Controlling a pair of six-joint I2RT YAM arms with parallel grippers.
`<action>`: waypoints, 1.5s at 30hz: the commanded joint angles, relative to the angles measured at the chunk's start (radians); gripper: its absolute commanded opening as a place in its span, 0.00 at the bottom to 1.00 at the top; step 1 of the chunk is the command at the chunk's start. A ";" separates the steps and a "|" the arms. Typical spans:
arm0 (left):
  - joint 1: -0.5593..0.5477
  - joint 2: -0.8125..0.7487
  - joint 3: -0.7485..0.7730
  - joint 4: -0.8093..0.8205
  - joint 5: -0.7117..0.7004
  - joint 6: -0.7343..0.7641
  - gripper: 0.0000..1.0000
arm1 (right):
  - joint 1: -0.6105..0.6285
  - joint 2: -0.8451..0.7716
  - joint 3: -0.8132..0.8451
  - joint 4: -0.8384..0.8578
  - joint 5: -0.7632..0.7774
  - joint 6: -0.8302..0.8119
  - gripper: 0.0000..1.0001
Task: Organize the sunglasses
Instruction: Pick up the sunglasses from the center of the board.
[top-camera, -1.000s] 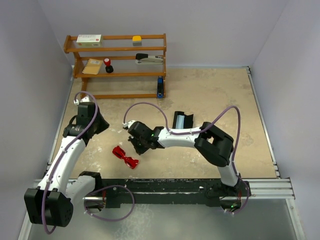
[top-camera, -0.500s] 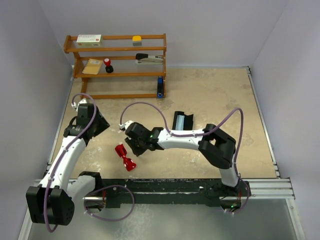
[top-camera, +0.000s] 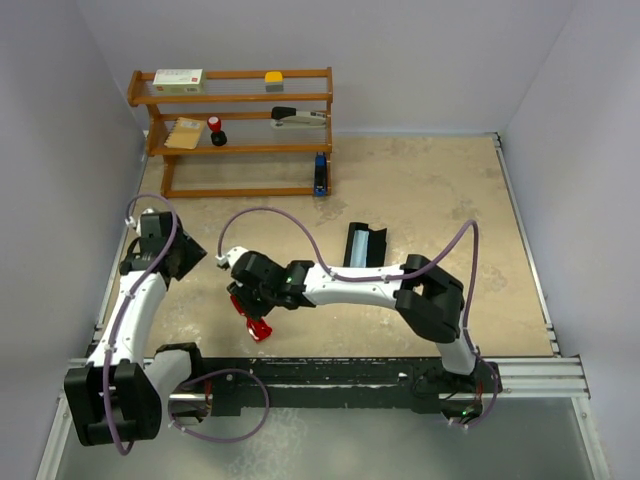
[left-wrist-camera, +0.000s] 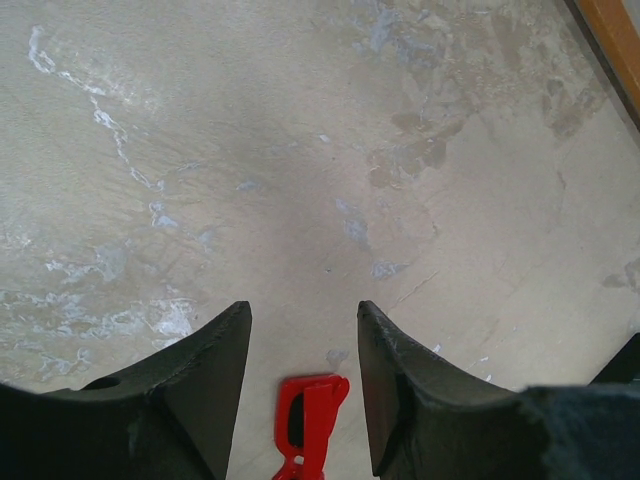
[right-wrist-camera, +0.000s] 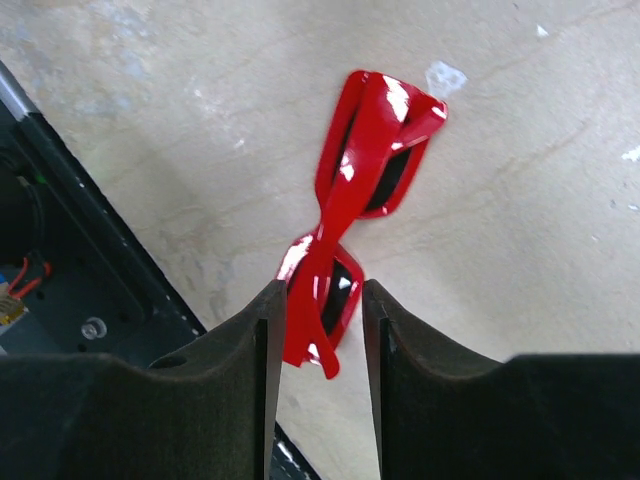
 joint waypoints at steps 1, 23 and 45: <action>0.029 0.007 0.004 0.035 0.023 -0.034 0.45 | 0.014 0.032 0.077 -0.018 0.002 -0.003 0.40; 0.051 -0.004 -0.014 0.049 0.048 -0.047 0.44 | 0.018 0.111 0.087 0.003 -0.004 0.022 0.38; 0.050 0.001 -0.011 0.048 0.044 -0.046 0.44 | 0.018 0.087 0.040 0.017 -0.011 0.052 0.00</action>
